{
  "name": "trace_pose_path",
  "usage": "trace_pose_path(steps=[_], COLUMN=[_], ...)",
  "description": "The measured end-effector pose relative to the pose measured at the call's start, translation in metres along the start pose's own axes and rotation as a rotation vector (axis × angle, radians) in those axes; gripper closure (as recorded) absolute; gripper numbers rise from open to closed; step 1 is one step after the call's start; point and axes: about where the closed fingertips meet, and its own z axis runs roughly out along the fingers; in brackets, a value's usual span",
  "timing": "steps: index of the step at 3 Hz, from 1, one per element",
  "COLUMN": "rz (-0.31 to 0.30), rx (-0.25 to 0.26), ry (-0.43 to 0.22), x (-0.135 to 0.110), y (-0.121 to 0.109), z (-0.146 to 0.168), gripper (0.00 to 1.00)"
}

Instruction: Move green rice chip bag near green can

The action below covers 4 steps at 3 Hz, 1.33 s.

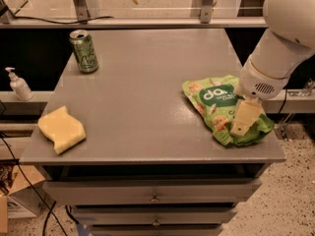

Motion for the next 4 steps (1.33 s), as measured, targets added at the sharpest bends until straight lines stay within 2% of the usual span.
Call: trace_pose_path(steps=[1,2,3,4], rz=[0.0,-0.001,-0.109,-0.131], rx=[0.0,0.0,0.02,0.028], ry=[0.0,-0.001,-0.135,-0.186], x=[-0.001,-0.001,-0.057,-0.07], y=[0.0,0.0,-0.006,-0.005], z=[-0.004,-0.004,-0.027,-0.04], gripper=[0.88,1.0,1.0,0.82])
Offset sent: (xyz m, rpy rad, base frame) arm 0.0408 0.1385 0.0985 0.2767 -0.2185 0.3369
